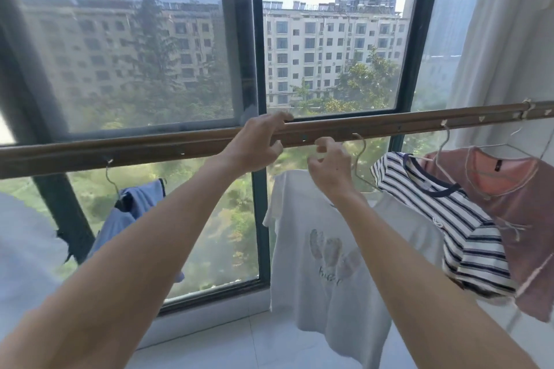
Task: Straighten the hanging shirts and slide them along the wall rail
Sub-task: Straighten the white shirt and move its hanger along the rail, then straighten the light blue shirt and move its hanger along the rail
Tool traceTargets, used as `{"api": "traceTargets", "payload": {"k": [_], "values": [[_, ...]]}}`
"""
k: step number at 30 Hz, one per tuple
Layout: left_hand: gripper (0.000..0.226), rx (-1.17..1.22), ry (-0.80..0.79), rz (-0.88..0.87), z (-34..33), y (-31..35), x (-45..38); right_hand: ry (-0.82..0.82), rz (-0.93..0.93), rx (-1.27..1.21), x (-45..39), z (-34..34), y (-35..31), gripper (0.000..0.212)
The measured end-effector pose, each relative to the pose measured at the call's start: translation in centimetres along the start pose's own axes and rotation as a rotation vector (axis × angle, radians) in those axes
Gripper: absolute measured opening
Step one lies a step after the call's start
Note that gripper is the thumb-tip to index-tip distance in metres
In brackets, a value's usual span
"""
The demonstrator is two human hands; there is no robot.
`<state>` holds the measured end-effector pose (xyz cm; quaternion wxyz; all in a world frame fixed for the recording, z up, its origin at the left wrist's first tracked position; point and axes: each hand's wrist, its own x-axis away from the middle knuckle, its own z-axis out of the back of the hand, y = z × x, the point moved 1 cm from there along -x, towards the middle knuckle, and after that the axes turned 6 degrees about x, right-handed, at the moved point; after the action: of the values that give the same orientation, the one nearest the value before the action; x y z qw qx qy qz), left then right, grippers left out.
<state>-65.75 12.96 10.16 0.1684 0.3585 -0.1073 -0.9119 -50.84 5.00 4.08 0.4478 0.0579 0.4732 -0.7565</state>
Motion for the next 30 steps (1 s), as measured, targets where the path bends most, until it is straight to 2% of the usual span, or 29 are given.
{"api": "traceTargets", "payload": {"k": [11,16,20,24,27,30], "values": [[0.040,0.047,0.165,0.214,15.6,-6.3,20.4,-0.173,0.157,-0.117,13.5,-9.1,-16.7,0.028],[0.042,0.022,0.116,0.344,19.2,-8.9,28.1,-0.298,0.129,-0.085,19.5,-12.6,-20.7,0.026],[0.041,0.038,0.080,0.404,19.9,-10.4,30.8,-0.461,0.093,-0.003,21.4,-14.2,-22.1,0.041],[0.039,0.053,0.062,0.428,19.8,-11.8,31.2,-0.500,0.075,0.049,21.4,-15.8,-22.5,0.056],[0.038,0.053,0.041,0.449,19.5,-12.9,30.4,-0.483,0.084,0.112,20.4,-17.0,-22.5,0.039],[0.036,0.048,0.012,0.461,18.6,-14.0,29.2,-0.481,0.058,0.126,19.3,-18.0,-21.8,0.037]]}}
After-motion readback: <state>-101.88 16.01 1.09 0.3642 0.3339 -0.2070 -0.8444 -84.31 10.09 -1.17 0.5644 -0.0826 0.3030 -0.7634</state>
